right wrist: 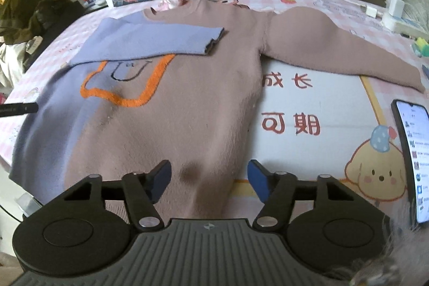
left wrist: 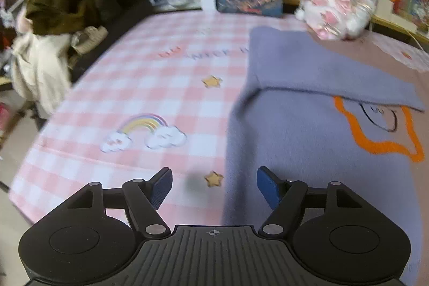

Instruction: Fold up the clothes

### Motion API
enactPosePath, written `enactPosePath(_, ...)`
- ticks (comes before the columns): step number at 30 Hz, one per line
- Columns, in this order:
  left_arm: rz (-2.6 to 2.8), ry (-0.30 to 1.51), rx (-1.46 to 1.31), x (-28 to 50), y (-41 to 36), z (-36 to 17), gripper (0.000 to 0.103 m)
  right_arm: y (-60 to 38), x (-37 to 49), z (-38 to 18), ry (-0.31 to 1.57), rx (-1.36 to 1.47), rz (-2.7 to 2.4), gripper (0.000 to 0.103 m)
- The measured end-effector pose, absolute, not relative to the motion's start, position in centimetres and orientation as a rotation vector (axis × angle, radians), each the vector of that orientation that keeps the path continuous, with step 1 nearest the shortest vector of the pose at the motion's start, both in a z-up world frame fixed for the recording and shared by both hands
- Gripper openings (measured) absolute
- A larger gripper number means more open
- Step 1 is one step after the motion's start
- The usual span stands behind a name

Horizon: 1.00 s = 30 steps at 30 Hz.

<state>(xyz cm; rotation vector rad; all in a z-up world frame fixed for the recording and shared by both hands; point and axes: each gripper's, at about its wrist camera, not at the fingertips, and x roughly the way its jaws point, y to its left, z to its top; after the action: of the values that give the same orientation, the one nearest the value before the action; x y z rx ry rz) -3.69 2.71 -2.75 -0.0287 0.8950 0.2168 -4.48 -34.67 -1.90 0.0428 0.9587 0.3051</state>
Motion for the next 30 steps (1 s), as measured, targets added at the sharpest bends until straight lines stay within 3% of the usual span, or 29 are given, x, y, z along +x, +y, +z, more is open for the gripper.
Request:
enactPosePath(3, 0.171, 0.886, -0.048, -3.5, 2.6, -3.3, 0.069, -34.1, -4.6, -2.1, 0.96, 0.016, 0.285, 0.044)
enactPosePath(5, 0.142, 0.881, -0.099, -3.6, 3.1, -3.4, 0.058, -34.0, -4.7, -2.1, 0.958, 0.01, 0.272, 0.025)
enactPosePath(7, 0.119, 0.873, -0.129, -3.5, 3.5, -3.4, 0.02, -34.1, -4.5, -2.1, 0.958, 0.02, 0.274, 0.017)
enactPosePath(9, 0.101, 0.868, -0.146, -3.3, 3.9, -3.3, 0.005, -33.8, -4.4, -2.1, 0.954, 0.014, 0.278, 0.013)
enactPosePath(20, 0.062, 0.869, -0.168, -3.0, 6.1, -3.5, 0.006, -31.1, -4.4, -2.2, 0.935, -0.017, 0.236, 0.011)
enactPosePath(22, 0.056, 0.869, -0.168, -3.0, 6.4, -3.5, 0.012, -31.0, -4.4, -2.2, 0.934, -0.02, 0.221, 0.011)
enactPosePath(27, 0.056, 0.848, -0.088, -3.4, 6.0, -2.5, 0.015, -30.6, -4.6, -2.1, 0.935, -0.019, 0.175, 0.013)
enactPosePath(29, 0.069, 0.796, -0.031, -4.1, 5.4, -1.1, 0.024, -30.6, -5.0, -1.7, 0.927, -0.003, 0.146, 0.022)
enactPosePath(30, 0.075, 0.758, -0.01, -4.7, 5.0, -0.3, 0.035, -30.7, -5.2, -1.4, 0.918, 0.008, 0.132, 0.027)
